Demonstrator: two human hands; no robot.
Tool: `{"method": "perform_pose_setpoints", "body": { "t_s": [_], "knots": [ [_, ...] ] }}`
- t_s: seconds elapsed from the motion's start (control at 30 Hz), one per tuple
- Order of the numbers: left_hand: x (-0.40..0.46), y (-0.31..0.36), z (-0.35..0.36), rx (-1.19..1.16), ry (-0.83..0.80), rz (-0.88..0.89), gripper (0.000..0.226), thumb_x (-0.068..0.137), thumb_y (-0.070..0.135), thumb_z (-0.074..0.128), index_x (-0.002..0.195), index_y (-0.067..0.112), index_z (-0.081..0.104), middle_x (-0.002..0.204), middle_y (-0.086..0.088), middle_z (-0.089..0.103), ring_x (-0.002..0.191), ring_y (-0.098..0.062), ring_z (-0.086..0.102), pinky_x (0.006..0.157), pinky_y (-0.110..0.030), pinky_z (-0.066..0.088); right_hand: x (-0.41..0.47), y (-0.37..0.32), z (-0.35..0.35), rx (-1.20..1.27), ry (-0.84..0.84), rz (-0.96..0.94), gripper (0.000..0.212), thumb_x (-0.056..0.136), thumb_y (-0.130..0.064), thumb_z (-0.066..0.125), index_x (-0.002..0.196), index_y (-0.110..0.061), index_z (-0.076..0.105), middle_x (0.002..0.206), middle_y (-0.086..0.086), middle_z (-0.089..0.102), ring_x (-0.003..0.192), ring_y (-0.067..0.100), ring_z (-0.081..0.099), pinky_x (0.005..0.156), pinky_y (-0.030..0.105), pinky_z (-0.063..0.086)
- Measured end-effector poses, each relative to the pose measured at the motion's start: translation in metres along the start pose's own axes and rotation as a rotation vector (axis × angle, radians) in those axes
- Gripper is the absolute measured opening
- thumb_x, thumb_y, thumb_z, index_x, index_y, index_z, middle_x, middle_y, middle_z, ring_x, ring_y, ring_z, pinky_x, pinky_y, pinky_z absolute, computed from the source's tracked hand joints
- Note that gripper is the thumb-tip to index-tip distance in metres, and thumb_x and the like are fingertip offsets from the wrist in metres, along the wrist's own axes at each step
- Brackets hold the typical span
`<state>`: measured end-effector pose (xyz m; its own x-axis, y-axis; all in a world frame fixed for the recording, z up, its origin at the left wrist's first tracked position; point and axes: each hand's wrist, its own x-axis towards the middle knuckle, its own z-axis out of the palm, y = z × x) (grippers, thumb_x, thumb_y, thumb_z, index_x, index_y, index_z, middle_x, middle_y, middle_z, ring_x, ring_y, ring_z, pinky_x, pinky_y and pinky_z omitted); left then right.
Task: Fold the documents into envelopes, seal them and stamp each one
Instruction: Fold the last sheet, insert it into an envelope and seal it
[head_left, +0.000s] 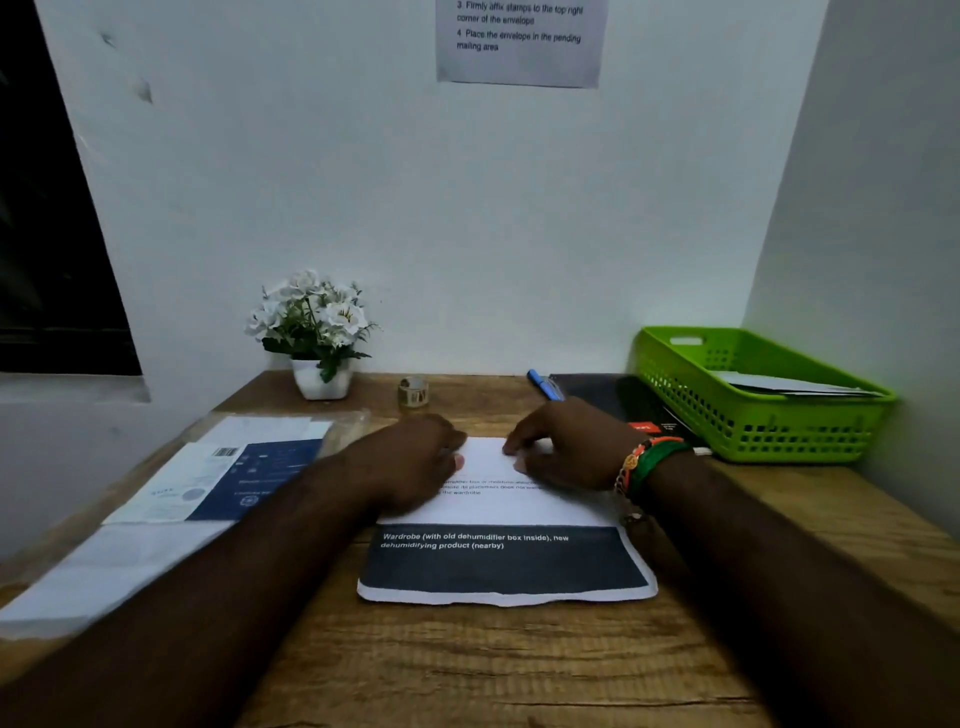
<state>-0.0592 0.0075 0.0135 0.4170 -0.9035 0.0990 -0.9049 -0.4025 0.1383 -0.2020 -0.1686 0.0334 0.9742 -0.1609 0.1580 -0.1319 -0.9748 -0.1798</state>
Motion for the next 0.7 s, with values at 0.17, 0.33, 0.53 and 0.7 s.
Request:
{"method": "perform_pose_setpoints", "body": {
  "t_s": [0.17, 0.33, 0.53, 0.7],
  "knots": [
    [0.004, 0.011, 0.008, 0.018, -0.015, -0.055, 0.040, 0.107, 0.020, 0.038, 0.144, 0.008, 0.050, 0.151, -0.012, 0.047, 0.138, -0.027, 0.047, 0.115, -0.036, 0.036, 0.000, -0.008, 0.009, 0.054, 0.052, 0.011, 0.039, 0.092, -0.032, 0.064, 0.130, -0.023, 0.065, 0.135, -0.005, 0.064, 0.126, 0.013, 0.056, 0.108, 0.028, 0.042],
    [0.005, 0.015, 0.011, 0.038, -0.031, -0.097, 0.049, 0.109, 0.018, 0.030, 0.157, 0.009, 0.030, 0.166, -0.012, 0.026, 0.147, -0.028, 0.036, 0.118, -0.033, 0.028, 0.000, -0.017, 0.017, -0.034, -0.018, 0.038, 0.036, 0.100, -0.032, 0.048, 0.133, -0.023, 0.060, 0.136, 0.000, 0.062, 0.125, 0.022, 0.056, 0.106, 0.036, 0.043],
    [0.006, 0.017, 0.011, 0.046, -0.057, -0.143, 0.053, 0.107, 0.015, 0.030, 0.160, 0.008, 0.022, 0.170, -0.013, 0.012, 0.152, -0.029, 0.028, 0.121, -0.036, 0.024, -0.001, 0.001, -0.001, -0.184, -0.005, 0.216, 0.022, 0.091, -0.033, 0.053, 0.107, -0.029, 0.067, 0.112, 0.002, 0.069, 0.104, 0.028, 0.064, 0.088, 0.032, 0.051],
    [0.006, 0.017, 0.012, 0.044, -0.075, -0.159, 0.054, 0.108, 0.015, 0.029, 0.161, 0.007, 0.018, 0.170, -0.014, 0.010, 0.154, -0.027, 0.023, 0.123, -0.036, 0.022, -0.008, 0.017, -0.012, -0.228, 0.063, 0.274, 0.020, 0.086, -0.041, 0.056, 0.090, -0.029, 0.072, 0.103, 0.001, 0.070, 0.094, 0.026, 0.066, 0.081, 0.034, 0.054]
  ]
}}
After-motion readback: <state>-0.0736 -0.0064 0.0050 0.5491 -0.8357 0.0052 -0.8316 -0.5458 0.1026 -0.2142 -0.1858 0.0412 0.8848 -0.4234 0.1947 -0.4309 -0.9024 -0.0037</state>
